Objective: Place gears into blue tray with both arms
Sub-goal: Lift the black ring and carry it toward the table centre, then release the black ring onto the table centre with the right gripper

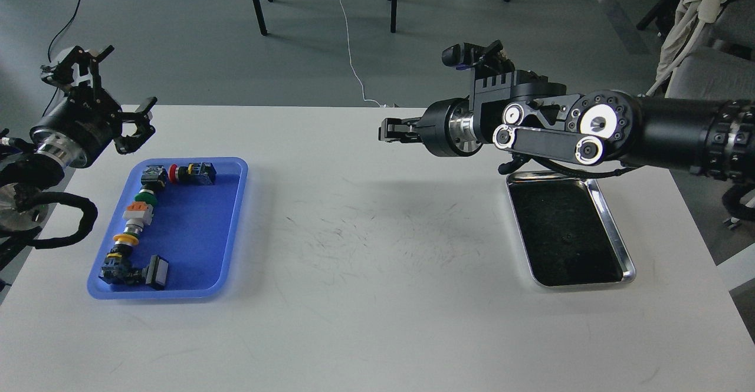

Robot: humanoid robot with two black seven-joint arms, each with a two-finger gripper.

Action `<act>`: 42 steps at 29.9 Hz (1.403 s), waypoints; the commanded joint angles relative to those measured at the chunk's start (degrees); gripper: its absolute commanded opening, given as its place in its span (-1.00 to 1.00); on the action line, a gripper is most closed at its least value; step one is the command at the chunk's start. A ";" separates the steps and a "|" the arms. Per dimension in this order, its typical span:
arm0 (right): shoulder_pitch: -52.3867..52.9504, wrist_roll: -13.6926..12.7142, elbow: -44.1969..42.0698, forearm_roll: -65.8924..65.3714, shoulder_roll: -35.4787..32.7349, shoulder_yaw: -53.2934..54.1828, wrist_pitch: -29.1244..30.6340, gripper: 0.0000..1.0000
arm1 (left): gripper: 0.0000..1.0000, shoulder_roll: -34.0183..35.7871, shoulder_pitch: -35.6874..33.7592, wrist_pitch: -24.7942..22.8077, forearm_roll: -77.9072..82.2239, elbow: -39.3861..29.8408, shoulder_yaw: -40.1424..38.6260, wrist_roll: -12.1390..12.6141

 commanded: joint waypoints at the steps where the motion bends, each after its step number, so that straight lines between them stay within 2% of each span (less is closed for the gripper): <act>1: -3.28 0.67 -3.52 0.11 2.57 1.10 -1.34 -0.97 | 0.98 0.40 0.06 -0.01 -0.01 0.00 0.06 0.00; 7: -9.00 1.20 -8.80 0.11 2.57 1.45 -2.92 -0.97 | 0.98 0.40 0.15 -0.10 -0.09 0.00 -0.03 0.09; 16: -16.21 1.81 -7.31 0.37 2.57 2.60 -4.15 -0.97 | 0.98 0.31 0.23 -0.10 -0.09 0.00 -0.03 0.09; 29: -18.76 1.72 -3.09 0.55 2.57 3.30 -6.88 -0.96 | 0.98 0.14 0.23 -0.10 -0.09 -0.08 -0.12 0.00; 30: -18.76 1.72 -3.00 0.55 2.57 3.30 -7.05 -0.89 | 0.98 0.14 0.23 -0.10 -0.09 0.00 -0.12 0.00; 35: -19.38 1.72 -2.65 0.55 2.57 3.39 -9.07 -0.16 | 0.98 0.14 0.23 -0.10 -0.09 0.00 -0.12 0.00; 39: -19.46 1.81 -2.39 0.55 2.57 4.00 -9.61 0.16 | 0.98 -0.12 0.23 -0.01 -0.09 0.00 -0.03 0.00; 42: -19.55 1.81 -2.47 0.55 2.57 6.02 -9.61 0.32 | 0.98 -0.30 0.23 -0.01 -0.09 0.00 -0.03 0.00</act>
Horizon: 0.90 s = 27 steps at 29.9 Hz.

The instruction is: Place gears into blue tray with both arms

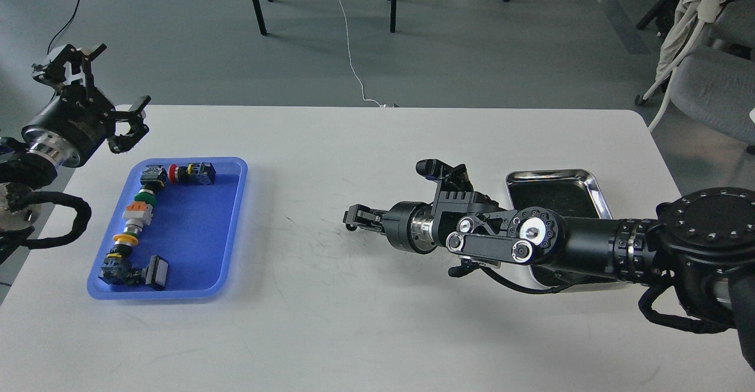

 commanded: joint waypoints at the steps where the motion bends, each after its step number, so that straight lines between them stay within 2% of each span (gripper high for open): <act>1: -0.05 0.02 -0.05 0.00 0.00 2.12 -0.04 0.37 | 0.98 -0.13 0.00 0.00 0.00 0.00 0.06 0.00; 8: 0.56 -0.07 -2.33 0.00 0.00 8.35 0.66 0.86 | 0.98 -0.04 -0.09 0.09 0.09 0.00 0.24 0.00; 13: 1.00 -0.07 -5.40 0.08 0.00 16.52 1.45 0.91 | 0.98 0.05 -0.27 0.88 0.18 0.00 0.85 0.09; 16: -0.05 0.02 -4.80 2.97 0.00 26.62 4.17 0.91 | 0.98 0.22 -0.97 0.97 2.28 0.00 1.12 0.27; 19: -2.33 0.02 -4.44 10.08 -6.30 33.40 7.42 0.91 | 0.98 0.31 -1.76 0.71 6.93 -0.08 1.03 0.62; 22: -4.70 0.02 -3.22 16.41 -15.79 40.42 9.27 0.91 | 0.98 0.66 -2.11 0.44 8.88 -1.31 1.03 1.06; 27: -14.62 0.02 0.21 22.93 -27.84 54.30 12.61 0.91 | 0.98 3.91 -2.29 0.35 14.83 -8.24 1.21 2.11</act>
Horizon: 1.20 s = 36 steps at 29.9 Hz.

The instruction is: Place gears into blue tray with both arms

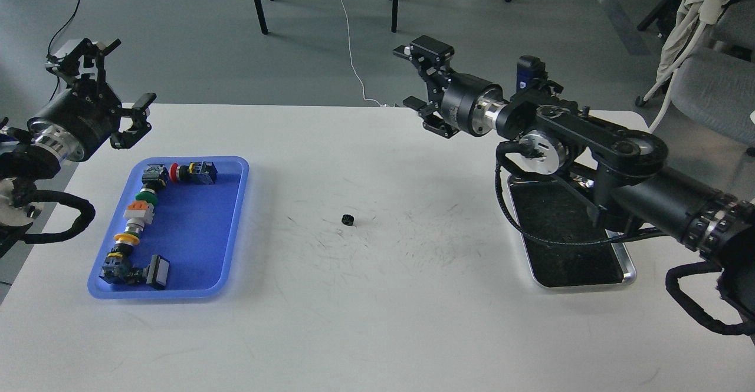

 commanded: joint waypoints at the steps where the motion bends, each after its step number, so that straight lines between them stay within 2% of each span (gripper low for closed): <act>1: -8.19 0.00 1.71 3.83 -7.94 10.46 3.26 0.91 | 0.98 2.40 0.07 -0.01 6.03 -5.71 0.15 1.21; 4: -15.66 0.00 1.27 6.56 -11.64 18.03 6.87 0.92 | 0.98 3.99 0.60 -0.01 13.05 -11.17 0.15 2.36; 9: -26.13 0.00 -1.62 12.53 -13.58 26.92 13.54 0.93 | 0.98 3.82 1.21 0.34 31.84 -17.68 3.47 2.19; 13: -30.01 0.78 -2.95 16.23 -12.71 28.33 16.89 0.93 | 0.98 -0.74 1.21 2.53 49.33 -20.23 5.77 2.01; 19: -30.80 1.49 -3.13 16.06 -11.65 27.98 16.99 0.94 | 0.98 -8.39 1.39 6.40 76.93 -20.15 8.23 1.49; 22: -30.89 1.67 -3.56 15.97 -11.21 27.54 17.07 0.94 | 0.97 -11.20 1.74 9.29 89.86 -18.75 11.30 0.78; 24: -30.72 1.67 -3.65 15.97 -10.86 27.54 16.99 0.94 | 0.97 -13.31 2.00 13.33 97.77 -16.12 13.93 0.69; 27: -30.54 1.67 -4.00 15.97 -10.86 27.46 16.99 0.94 | 0.95 -16.47 1.92 20.45 111.21 -9.62 18.07 0.34; 29: -30.45 1.67 -4.18 15.88 -10.86 27.37 16.99 0.94 | 0.94 -19.02 2.00 23.35 117.69 -4.88 18.60 0.25; 33: -30.36 1.67 -4.80 15.88 -10.69 27.10 17.07 0.94 | 0.92 -23.51 2.18 28.01 117.69 1.90 18.78 0.17; 36: -30.36 1.67 -4.80 15.62 -10.60 27.02 16.99 0.94 | 0.92 -25.53 2.71 28.90 117.69 4.81 18.78 -0.36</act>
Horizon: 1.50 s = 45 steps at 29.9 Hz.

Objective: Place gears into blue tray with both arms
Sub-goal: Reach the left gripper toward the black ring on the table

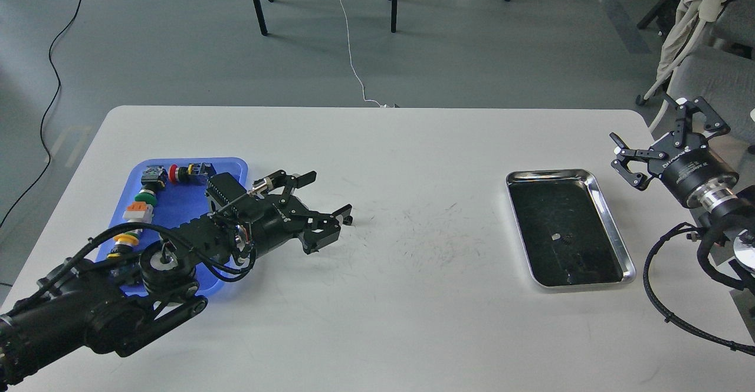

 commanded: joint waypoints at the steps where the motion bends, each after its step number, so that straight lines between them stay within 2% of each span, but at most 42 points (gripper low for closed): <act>1: 0.02 -0.01 -0.04 -0.27 0.08 -0.07 -0.01 0.94 | 0.91 -2.47 0.40 1.22 0.11 3.63 0.09 -0.94; 8: 0.11 -0.01 -0.13 -0.71 -0.01 -0.07 -0.27 0.94 | 0.72 -3.17 0.75 1.31 0.11 4.60 2.55 -1.38; 16: 0.37 -0.01 -2.06 -0.71 -0.01 -0.07 -0.27 0.94 | 0.40 -7.21 0.93 1.39 0.11 10.92 2.72 -2.70; 37: 0.64 -0.01 -2.41 -0.71 -0.18 0.02 -0.19 0.94 | -0.03 -10.47 0.93 2.98 0.11 16.11 2.81 -2.97; 39: 0.64 -0.01 -2.41 -0.71 -0.27 0.02 -0.19 0.94 | -0.11 -10.73 0.93 3.41 0.11 16.64 2.81 -2.97; 42: 0.55 -0.01 -2.41 -0.71 -0.36 0.02 -0.19 0.94 | -0.37 -10.82 0.93 3.59 0.11 17.61 2.90 -2.97; 45: 0.64 -0.01 -2.41 -0.71 -0.45 0.02 -0.19 0.94 | -0.48 -11.43 0.93 3.59 0.11 18.31 2.90 -3.05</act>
